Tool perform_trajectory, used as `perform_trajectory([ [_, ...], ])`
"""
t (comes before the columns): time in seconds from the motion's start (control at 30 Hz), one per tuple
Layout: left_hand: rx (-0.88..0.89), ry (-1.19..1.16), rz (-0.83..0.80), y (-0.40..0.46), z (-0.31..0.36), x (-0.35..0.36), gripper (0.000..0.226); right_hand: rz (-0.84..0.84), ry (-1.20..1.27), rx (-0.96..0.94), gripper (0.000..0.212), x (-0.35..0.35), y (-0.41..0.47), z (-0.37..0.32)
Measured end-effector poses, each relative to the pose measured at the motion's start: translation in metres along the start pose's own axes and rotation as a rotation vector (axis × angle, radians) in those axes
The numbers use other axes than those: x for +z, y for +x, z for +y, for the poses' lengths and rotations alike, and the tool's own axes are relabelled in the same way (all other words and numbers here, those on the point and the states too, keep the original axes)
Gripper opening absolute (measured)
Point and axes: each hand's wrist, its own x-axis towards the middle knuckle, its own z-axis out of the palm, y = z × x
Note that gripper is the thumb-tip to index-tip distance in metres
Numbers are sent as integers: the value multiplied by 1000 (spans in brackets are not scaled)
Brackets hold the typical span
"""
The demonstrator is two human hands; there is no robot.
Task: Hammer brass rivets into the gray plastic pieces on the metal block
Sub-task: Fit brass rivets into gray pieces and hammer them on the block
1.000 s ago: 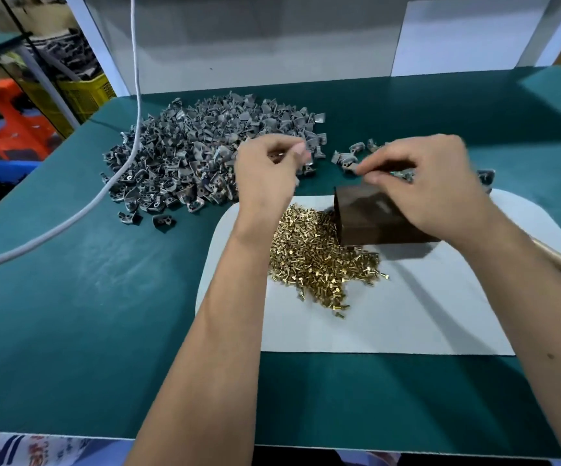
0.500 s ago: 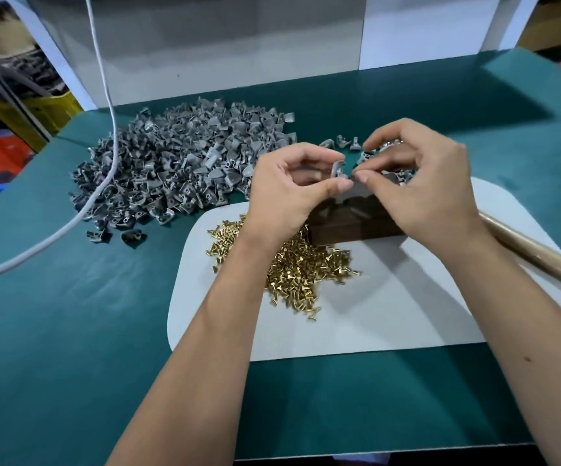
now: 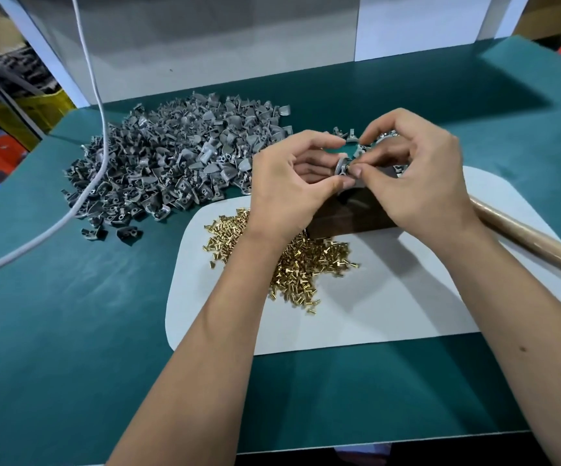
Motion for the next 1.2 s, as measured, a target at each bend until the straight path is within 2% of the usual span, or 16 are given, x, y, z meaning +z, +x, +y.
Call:
perform_trajectory([
  [0.13,21,43,-48,1,2,-2,40,9,-1,13,25,1,0,0],
  [0.43,111,238,-14,1,5,2,26,24,27,75,30,6,-3,-4],
  [0.7,309,486,-30,2,7,11,28,9,42,106,30,5,1,3],
  [0.87,201,336,13,1,0,11,26,6,59,130,27,1,2,8],
  [1.03,110,198,65,2,-2,6,32,-57,28,33,27,-1,0,3],
  [1.2,86,164,58,2,-2,3,34,-8,-101,-116,15,-1,-1,0],
])
